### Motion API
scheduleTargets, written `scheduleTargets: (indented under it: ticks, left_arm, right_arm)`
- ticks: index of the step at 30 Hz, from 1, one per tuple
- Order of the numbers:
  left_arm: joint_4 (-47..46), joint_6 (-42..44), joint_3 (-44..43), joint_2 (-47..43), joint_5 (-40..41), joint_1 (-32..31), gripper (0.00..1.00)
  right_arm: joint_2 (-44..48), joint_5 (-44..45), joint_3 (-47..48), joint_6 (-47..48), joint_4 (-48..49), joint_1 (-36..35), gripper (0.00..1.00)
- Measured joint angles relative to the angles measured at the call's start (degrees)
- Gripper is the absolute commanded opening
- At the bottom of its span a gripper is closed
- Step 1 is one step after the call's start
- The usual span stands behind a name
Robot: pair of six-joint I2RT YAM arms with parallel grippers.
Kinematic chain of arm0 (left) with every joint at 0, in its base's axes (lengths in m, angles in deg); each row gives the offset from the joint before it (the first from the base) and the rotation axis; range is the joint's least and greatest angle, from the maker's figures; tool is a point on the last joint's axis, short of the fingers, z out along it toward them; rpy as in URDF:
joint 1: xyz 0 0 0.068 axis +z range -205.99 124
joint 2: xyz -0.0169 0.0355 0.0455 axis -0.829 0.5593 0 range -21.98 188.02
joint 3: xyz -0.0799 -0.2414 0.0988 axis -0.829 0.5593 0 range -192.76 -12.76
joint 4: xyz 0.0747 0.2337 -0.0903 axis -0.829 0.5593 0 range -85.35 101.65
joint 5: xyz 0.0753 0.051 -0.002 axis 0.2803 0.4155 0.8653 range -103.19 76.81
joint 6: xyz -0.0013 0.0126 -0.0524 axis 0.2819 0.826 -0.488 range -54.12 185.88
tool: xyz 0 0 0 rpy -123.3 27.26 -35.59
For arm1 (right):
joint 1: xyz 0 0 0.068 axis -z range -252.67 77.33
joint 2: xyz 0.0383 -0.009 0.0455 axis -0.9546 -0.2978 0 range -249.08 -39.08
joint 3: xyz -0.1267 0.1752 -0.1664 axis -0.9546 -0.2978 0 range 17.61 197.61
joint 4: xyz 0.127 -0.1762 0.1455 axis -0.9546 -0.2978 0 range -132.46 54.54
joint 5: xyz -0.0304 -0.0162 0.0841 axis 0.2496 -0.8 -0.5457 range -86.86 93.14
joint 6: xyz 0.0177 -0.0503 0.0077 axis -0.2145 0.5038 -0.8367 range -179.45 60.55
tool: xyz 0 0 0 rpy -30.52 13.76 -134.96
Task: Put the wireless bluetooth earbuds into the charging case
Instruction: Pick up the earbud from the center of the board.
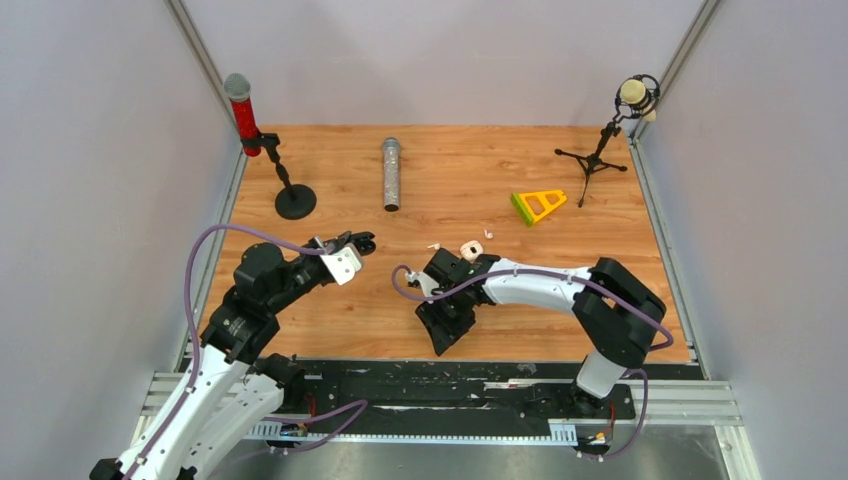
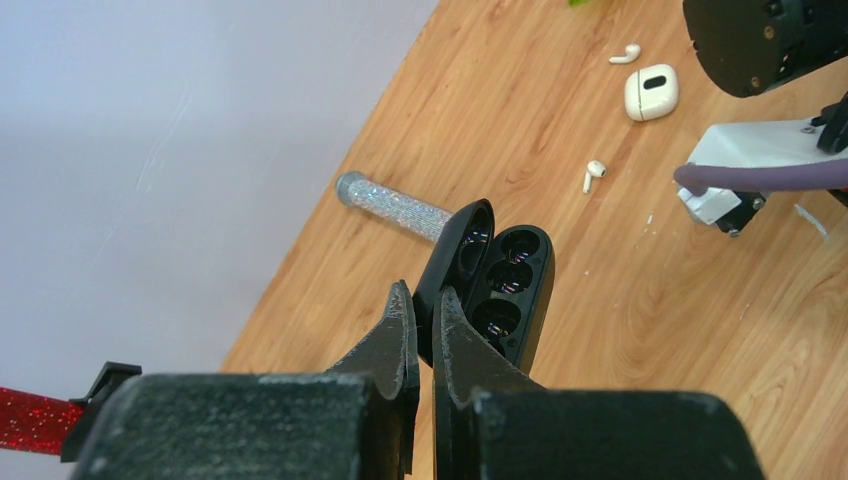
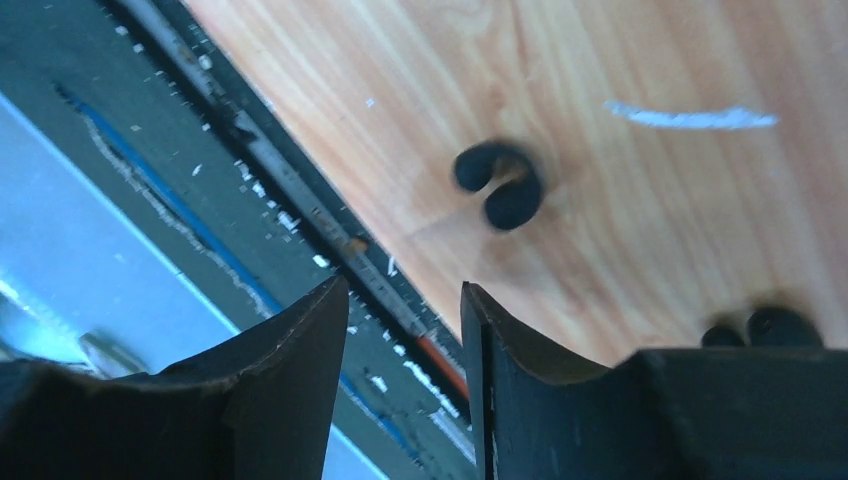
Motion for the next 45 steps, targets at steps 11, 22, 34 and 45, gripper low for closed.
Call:
scheduleTargets:
  ticks: [11, 22, 34, 45]
  left_arm:
    - [-0.4, -0.2, 0.0, 0.0, 0.0, 0.0, 0.0]
    - [-0.4, -0.1, 0.0, -0.1, 0.4, 0.0, 0.0]
    - [-0.3, -0.1, 0.0, -0.5, 0.7, 0.0, 0.0]
    - [-0.3, -0.1, -0.4, -0.7, 0.8, 0.0, 0.0]
  right_arm:
    - [5.2, -2.4, 5.2, -0.3, -7.0, 4.5, 0.27]
    - [-5.1, 5.5, 7.4, -2.1, -9.2, 4.0, 0.12]
    - [-8.1, 6.3, 8.3, -5.1, -7.6, 2.7, 0.09]
    - [-9.2, 6.9, 10.0, -4.8, -7.0, -0.3, 0.09]
